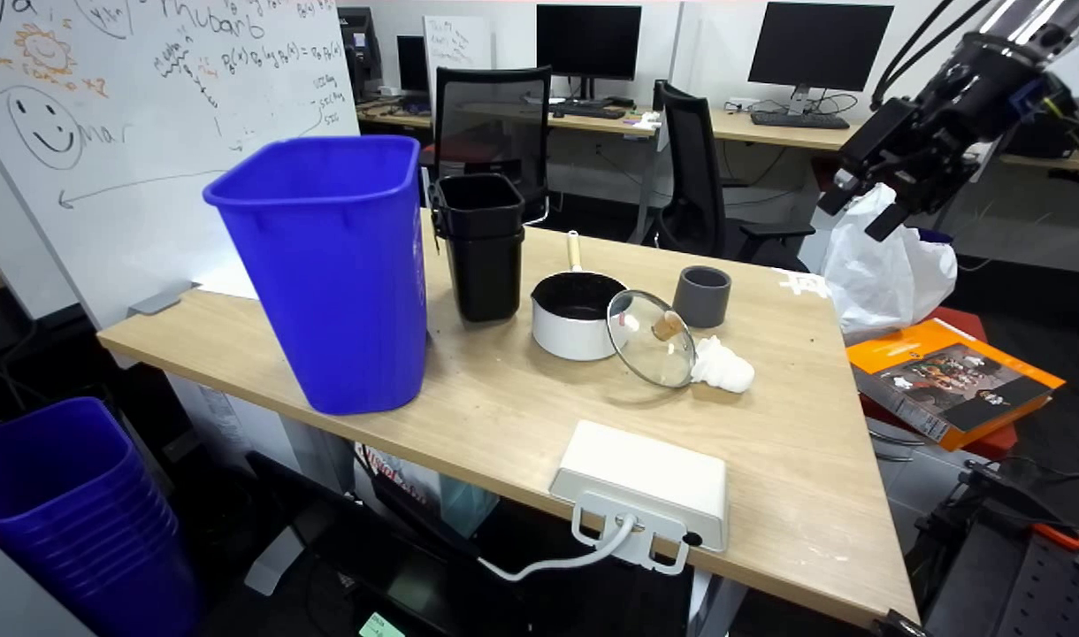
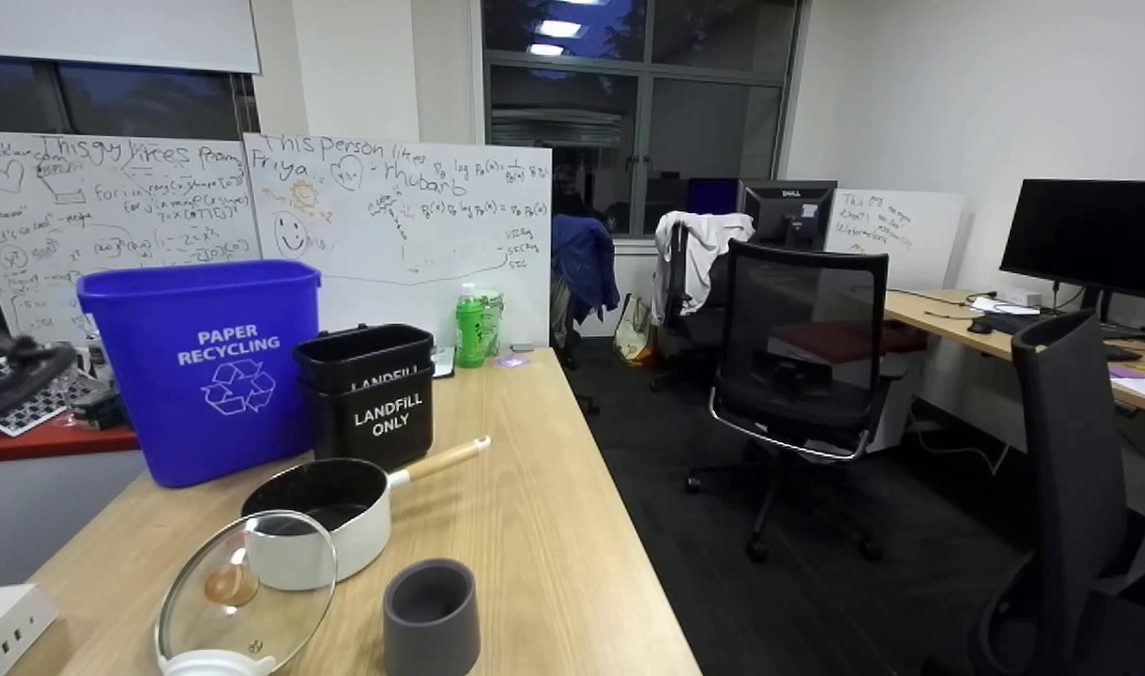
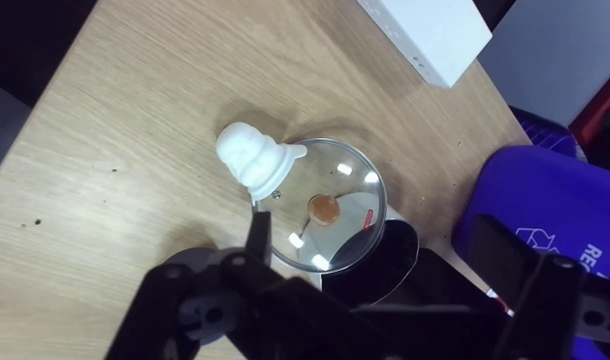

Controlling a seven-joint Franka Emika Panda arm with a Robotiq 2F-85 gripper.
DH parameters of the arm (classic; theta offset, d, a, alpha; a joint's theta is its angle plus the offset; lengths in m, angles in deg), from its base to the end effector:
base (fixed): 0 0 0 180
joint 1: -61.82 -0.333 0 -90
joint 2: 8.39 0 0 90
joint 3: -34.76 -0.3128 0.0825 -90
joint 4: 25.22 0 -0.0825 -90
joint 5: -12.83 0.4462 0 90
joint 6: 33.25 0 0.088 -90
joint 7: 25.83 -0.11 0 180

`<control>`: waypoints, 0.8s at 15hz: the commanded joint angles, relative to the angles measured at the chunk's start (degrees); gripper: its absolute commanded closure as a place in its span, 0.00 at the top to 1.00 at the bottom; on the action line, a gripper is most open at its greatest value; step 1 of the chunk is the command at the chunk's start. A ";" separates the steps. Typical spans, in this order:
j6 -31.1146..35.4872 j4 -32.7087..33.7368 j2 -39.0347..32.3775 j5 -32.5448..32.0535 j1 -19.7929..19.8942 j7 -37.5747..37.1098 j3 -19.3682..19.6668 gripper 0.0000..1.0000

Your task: Pick the lid and put it on the pot

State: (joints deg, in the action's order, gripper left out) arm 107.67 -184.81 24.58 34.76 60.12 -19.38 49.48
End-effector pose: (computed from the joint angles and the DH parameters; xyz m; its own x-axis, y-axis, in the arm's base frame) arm 0.4114 -0.0799 0.3491 0.9017 -0.3872 0.1923 -0.2873 -0.8691 -0.4027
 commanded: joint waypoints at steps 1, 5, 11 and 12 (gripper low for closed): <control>6.27 -0.05 -6.24 6.27 -5.14 7.90 1.67 1.00; 16.70 -0.32 -14.92 15.09 -11.06 19.15 1.63 1.00; 24.24 -0.46 -20.51 28.56 -17.32 31.57 1.20 1.00; 25.19 -0.39 -21.07 29.44 -17.98 32.48 1.25 1.00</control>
State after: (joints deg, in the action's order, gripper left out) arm 132.89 -185.19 3.49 64.21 42.13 13.12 50.72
